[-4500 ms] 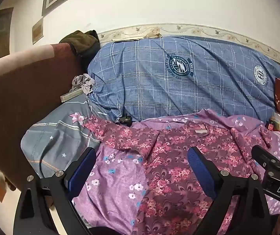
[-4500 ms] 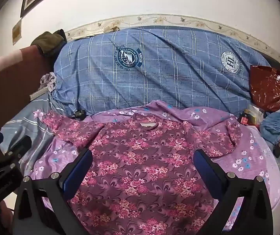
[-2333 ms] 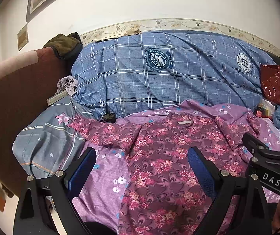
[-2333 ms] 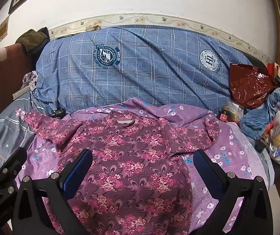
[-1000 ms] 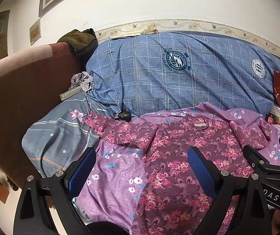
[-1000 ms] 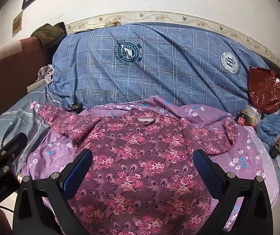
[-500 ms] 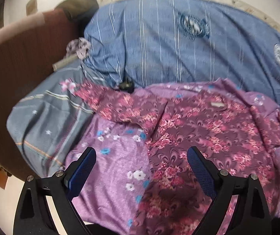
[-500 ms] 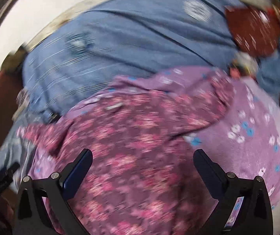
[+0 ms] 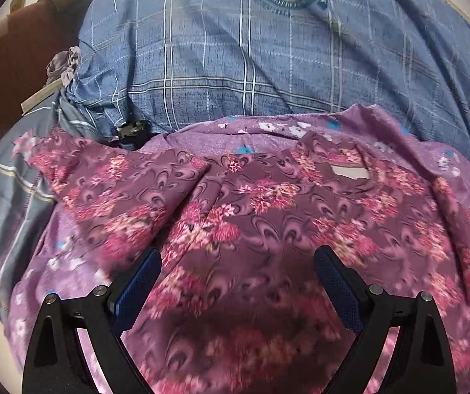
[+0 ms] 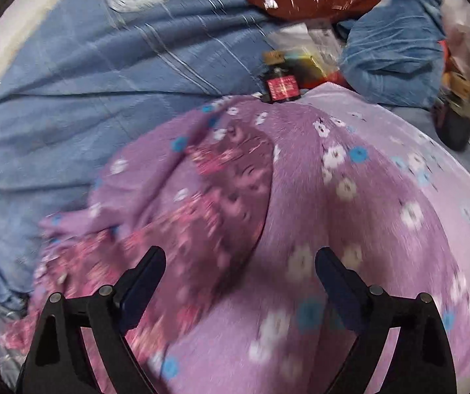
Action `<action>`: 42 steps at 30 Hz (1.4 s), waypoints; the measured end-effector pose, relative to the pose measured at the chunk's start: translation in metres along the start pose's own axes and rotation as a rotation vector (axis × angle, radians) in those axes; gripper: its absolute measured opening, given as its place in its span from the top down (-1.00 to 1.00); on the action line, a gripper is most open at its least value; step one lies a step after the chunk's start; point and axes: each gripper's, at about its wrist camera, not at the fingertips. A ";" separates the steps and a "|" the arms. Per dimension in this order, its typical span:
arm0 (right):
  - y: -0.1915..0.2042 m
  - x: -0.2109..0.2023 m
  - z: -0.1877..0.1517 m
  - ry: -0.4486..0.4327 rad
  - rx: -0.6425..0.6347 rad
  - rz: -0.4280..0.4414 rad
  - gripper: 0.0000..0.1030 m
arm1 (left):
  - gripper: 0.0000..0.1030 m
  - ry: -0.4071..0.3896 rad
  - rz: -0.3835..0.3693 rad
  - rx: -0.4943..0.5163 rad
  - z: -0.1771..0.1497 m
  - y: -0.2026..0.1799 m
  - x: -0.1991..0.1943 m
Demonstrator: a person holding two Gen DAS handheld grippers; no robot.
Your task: Fold small clothes
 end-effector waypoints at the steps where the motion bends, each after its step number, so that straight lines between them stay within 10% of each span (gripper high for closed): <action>1: 0.000 0.012 0.007 0.010 0.000 -0.016 -0.81 | -0.83 -0.010 0.016 0.006 -0.001 0.000 0.010; 7: 0.012 0.076 0.027 0.036 -0.049 -0.233 -0.56 | -0.82 -0.002 0.039 -0.009 0.004 0.010 0.047; 8: 0.017 0.077 0.027 0.023 -0.075 -0.246 0.16 | -0.82 -0.003 0.039 -0.022 0.006 0.015 0.048; 10: 0.022 0.071 0.029 -0.001 -0.070 -0.198 0.85 | -0.82 -0.005 0.036 -0.046 0.010 0.023 0.052; 16: 0.040 0.002 0.026 -0.108 0.034 0.127 0.86 | -0.82 -0.016 0.033 -0.137 0.016 0.057 0.046; 24: 0.191 -0.060 -0.028 -0.018 -0.104 0.641 0.86 | -0.82 -0.059 0.171 -0.294 0.017 0.133 0.033; 31: 0.307 0.002 -0.119 0.190 -0.214 0.691 0.71 | -0.82 -0.015 0.234 -0.455 0.014 0.205 0.052; 35: 0.346 0.052 -0.172 0.398 -0.266 0.655 -0.31 | -0.82 -0.013 0.263 -0.506 0.015 0.234 0.060; 42: 0.352 0.039 -0.202 0.375 -0.396 0.737 -0.32 | -0.82 0.014 0.214 -0.579 0.007 0.274 0.071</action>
Point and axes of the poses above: each gripper's, at about its wrist camera, not at the fingertips, and x roughly the way its jaws point, y to its left, z to its top, and after that the axes turned 7 degrees about z, right-handed
